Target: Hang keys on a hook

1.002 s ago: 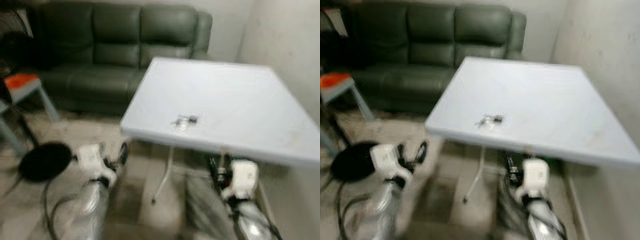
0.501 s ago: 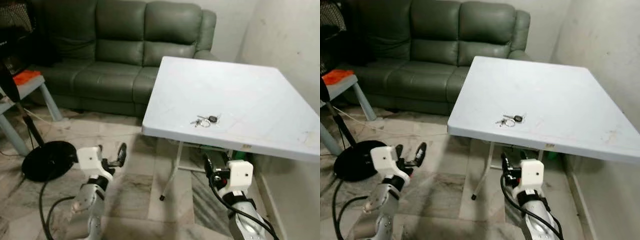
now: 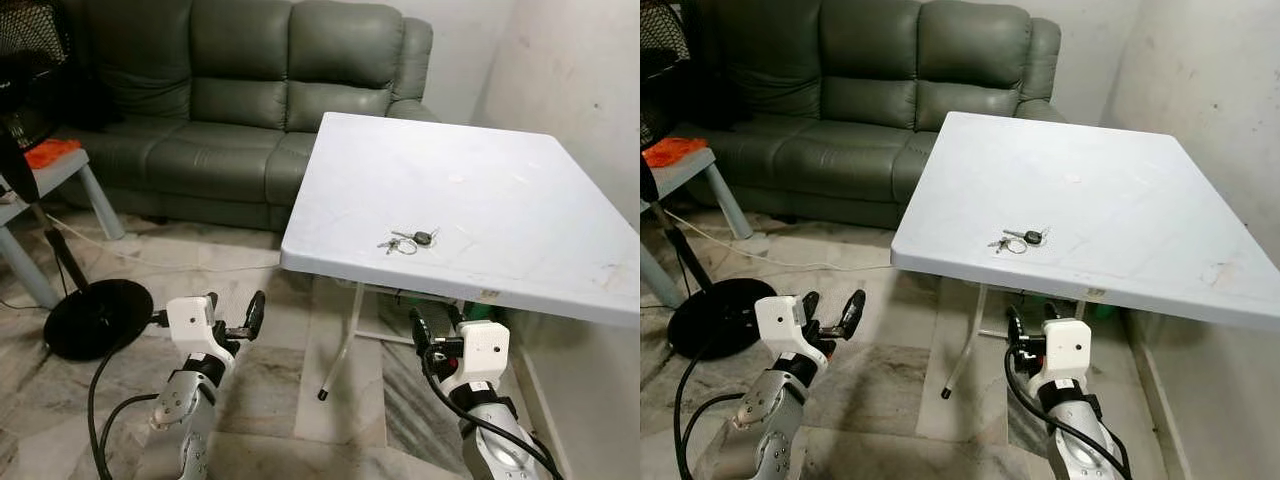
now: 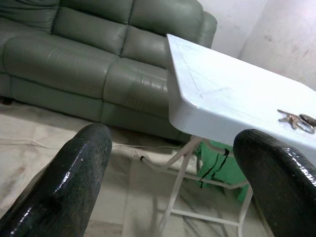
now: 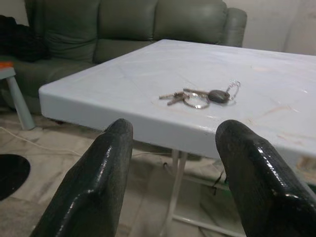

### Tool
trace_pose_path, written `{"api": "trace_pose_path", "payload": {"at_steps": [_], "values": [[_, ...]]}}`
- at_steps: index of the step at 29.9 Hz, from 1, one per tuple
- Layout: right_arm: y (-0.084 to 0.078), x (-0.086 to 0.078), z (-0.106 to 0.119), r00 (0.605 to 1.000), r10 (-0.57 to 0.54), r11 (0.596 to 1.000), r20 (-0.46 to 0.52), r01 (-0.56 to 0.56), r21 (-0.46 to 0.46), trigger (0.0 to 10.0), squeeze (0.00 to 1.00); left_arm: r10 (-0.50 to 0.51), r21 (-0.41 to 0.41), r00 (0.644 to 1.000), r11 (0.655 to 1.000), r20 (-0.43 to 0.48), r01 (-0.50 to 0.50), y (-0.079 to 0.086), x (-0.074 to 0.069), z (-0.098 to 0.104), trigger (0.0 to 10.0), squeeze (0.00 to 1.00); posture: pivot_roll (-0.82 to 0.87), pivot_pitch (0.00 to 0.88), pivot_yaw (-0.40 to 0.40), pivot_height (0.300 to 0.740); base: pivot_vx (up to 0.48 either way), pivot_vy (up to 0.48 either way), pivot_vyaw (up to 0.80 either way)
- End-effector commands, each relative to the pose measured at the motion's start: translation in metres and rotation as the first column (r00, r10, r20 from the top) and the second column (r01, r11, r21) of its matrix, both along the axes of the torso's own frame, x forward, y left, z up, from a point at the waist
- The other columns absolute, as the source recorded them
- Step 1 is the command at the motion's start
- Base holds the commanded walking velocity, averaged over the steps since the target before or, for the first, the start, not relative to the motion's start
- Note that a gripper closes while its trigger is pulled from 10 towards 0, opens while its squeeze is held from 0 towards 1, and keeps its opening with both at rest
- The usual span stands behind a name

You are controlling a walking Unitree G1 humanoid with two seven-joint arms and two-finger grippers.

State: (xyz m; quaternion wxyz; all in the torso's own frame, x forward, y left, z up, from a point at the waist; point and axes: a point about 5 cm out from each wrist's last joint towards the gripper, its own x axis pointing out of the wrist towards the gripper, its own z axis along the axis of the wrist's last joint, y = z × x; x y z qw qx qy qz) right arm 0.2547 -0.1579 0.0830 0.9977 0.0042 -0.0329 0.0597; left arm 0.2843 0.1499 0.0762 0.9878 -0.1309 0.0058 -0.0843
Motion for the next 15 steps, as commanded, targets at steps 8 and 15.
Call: {"api": "trace_pose_path", "payload": {"at_steps": [8, 15], "values": [[-0.0017, -0.0006, 0.0030, 1.000, -0.011, 1.000, 0.006, 0.011, 0.001, 10.0, 0.00, -0.021, -0.006, 1.000, 1.000, 0.001, 0.021, -0.0031, -0.0010, 0.0019, 10.0, 0.00, -0.03, 0.000, -0.050, 0.740, 0.374, 0.000, 0.00], [-0.0012, -0.0022, 0.0022, 1.000, -0.011, 1.000, 0.003, 0.011, 0.002, 10.0, 0.00, -0.026, -0.003, 1.000, 1.000, -0.002, 0.026, -0.0031, -0.0014, 0.0019, 10.0, 0.00, -0.03, 0.000, -0.049, 0.740, 0.373, 0.000, 0.00]]}}
